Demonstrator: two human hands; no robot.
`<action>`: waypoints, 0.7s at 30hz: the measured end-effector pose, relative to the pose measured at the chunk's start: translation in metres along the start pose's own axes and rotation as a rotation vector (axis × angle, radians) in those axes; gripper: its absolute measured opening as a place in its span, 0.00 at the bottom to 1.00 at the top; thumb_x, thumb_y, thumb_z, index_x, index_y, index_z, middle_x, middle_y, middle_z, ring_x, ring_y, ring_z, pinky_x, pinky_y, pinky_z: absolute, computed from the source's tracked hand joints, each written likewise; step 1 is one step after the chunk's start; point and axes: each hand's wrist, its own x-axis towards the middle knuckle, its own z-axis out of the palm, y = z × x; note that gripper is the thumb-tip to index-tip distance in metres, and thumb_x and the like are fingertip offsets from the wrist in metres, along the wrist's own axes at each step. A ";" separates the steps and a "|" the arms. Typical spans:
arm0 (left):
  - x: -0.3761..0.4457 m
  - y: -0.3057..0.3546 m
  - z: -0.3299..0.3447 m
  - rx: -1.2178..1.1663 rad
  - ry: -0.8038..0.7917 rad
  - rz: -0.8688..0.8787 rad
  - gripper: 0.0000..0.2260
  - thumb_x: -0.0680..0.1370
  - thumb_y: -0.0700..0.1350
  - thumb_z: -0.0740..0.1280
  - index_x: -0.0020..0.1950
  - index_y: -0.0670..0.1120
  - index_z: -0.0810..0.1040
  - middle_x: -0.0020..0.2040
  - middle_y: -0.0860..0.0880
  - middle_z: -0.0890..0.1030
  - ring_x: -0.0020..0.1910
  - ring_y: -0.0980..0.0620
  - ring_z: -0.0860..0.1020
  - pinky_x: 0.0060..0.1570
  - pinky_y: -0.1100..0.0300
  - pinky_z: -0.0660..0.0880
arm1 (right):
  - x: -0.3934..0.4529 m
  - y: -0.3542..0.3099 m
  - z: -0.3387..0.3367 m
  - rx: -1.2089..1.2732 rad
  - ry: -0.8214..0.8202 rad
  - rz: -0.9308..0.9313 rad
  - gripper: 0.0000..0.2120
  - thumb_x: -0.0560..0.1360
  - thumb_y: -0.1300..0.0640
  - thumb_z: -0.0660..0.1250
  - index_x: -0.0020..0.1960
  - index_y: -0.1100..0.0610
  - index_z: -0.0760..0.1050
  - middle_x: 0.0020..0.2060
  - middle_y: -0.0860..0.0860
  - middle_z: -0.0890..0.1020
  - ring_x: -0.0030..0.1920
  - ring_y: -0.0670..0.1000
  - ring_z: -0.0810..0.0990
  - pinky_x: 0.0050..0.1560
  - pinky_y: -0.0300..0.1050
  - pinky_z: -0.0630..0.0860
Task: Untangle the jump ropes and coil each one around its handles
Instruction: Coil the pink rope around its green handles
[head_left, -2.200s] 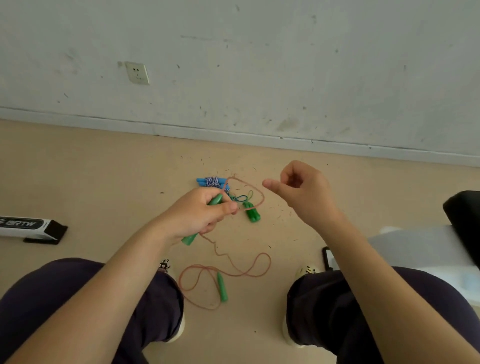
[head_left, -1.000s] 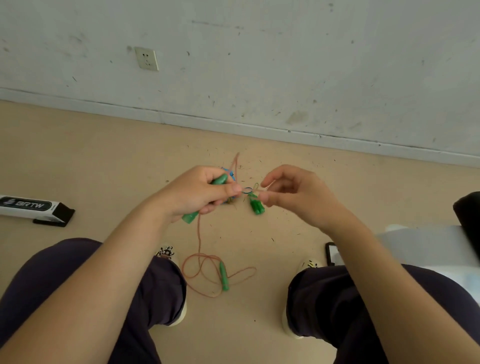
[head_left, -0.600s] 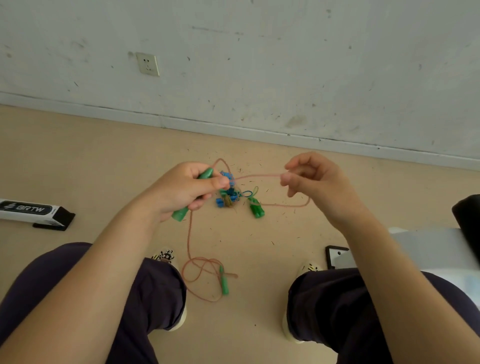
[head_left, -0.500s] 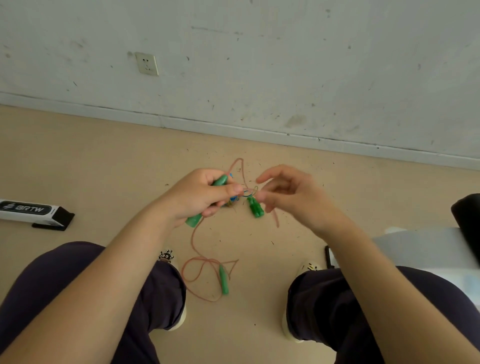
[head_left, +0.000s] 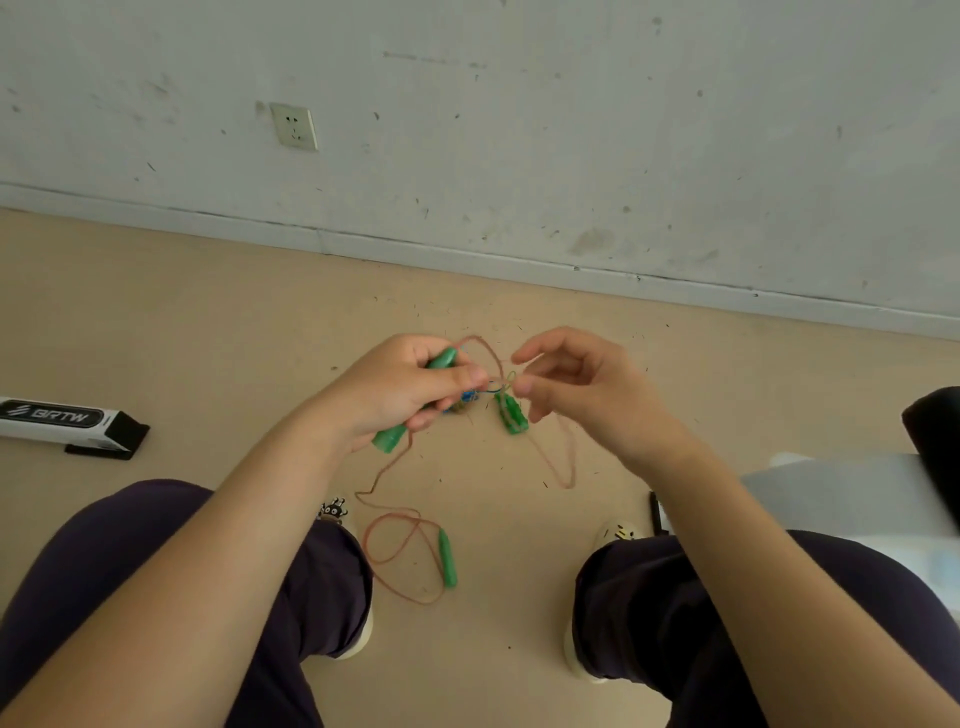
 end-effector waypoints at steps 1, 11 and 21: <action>0.001 0.000 0.005 0.007 -0.031 -0.001 0.06 0.79 0.44 0.70 0.43 0.43 0.79 0.29 0.50 0.73 0.21 0.56 0.64 0.24 0.64 0.62 | 0.000 0.002 0.008 -0.002 -0.037 0.008 0.08 0.72 0.67 0.73 0.49 0.61 0.78 0.35 0.52 0.83 0.34 0.52 0.78 0.39 0.45 0.77; -0.001 0.004 -0.023 -0.065 0.090 -0.002 0.11 0.75 0.46 0.71 0.49 0.38 0.80 0.30 0.49 0.73 0.20 0.57 0.64 0.23 0.66 0.62 | 0.005 -0.004 -0.025 -0.046 0.235 -0.078 0.06 0.76 0.66 0.69 0.47 0.56 0.75 0.37 0.53 0.81 0.34 0.49 0.78 0.43 0.45 0.76; -0.001 0.007 -0.009 0.028 -0.020 0.006 0.06 0.77 0.45 0.71 0.45 0.43 0.82 0.29 0.51 0.75 0.21 0.56 0.65 0.24 0.66 0.65 | 0.005 0.001 0.003 -0.050 0.106 -0.032 0.05 0.75 0.67 0.70 0.45 0.60 0.75 0.32 0.54 0.79 0.29 0.52 0.74 0.33 0.43 0.72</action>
